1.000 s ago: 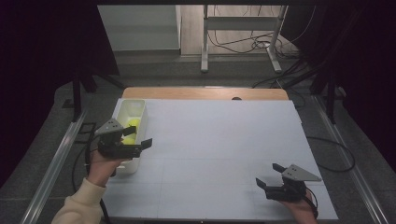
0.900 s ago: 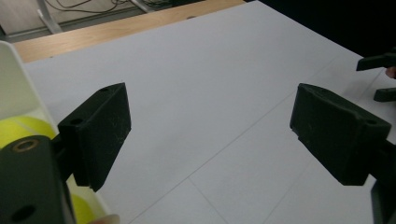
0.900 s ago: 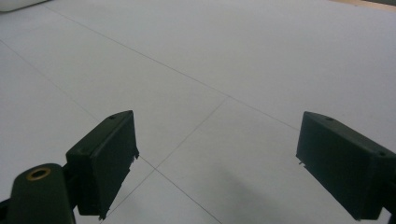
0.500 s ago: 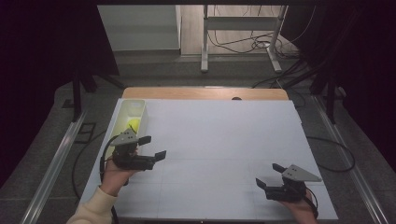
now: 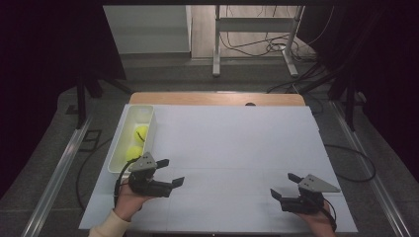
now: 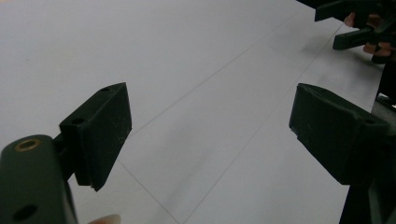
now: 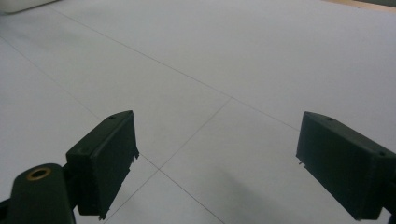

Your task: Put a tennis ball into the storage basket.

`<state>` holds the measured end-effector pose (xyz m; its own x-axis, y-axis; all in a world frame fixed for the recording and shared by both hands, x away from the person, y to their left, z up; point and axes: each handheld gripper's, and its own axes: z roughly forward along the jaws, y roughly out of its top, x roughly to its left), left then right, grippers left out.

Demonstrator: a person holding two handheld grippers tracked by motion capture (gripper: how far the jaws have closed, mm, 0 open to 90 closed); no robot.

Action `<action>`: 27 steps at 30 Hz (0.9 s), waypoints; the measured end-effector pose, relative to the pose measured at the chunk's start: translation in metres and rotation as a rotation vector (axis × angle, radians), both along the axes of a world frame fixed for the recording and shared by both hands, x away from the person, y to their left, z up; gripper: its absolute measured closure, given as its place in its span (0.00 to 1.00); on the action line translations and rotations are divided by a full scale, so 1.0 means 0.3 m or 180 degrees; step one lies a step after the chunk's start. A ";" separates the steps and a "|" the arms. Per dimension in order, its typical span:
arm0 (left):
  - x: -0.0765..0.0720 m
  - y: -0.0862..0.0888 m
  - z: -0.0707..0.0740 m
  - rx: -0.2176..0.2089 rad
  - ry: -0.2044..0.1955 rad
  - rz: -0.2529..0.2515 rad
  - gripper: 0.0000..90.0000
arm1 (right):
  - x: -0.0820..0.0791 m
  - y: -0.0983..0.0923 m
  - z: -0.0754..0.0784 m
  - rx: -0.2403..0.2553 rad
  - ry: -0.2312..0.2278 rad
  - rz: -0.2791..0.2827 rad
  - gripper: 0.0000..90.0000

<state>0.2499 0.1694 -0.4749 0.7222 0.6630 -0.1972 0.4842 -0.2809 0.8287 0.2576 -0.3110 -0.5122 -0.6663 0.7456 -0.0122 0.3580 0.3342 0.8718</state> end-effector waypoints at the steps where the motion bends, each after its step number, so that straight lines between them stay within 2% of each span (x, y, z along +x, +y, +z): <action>1: -0.004 0.000 -0.008 0.0018 0.0001 0.0006 0.16 | 0.000 0.000 0.000 0.0002 0.0000 0.0001 0.14; 4: -0.017 0.003 -0.026 0.0048 0.0001 0.0028 0.16 | -0.001 0.000 0.001 -0.0004 -0.0009 0.0008 0.14; 9: -0.051 0.015 -0.058 0.0096 -0.0106 0.0096 0.17 | -0.004 0.003 0.001 0.0007 -0.0007 0.0053 0.14; 15: -0.085 0.045 -0.106 0.0141 -0.0046 0.0105 0.16 | -0.006 0.007 0.003 0.0039 -0.0025 0.0129 0.14; 20: -0.078 0.056 -0.128 0.0144 0.0024 0.0124 0.16 | -0.009 0.011 0.001 0.0026 -0.0026 0.0202 0.14; 27: -0.058 0.052 -0.158 0.0258 0.0047 0.0151 0.15 | -0.013 0.020 -0.003 0.0003 -0.0022 0.0316 0.14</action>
<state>0.2326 0.1850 -0.5223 0.6870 0.7106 -0.1519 0.5105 -0.3233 0.7968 0.2536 -0.3050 -0.5130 -0.7367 0.6760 -0.0166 0.3171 0.3670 0.8745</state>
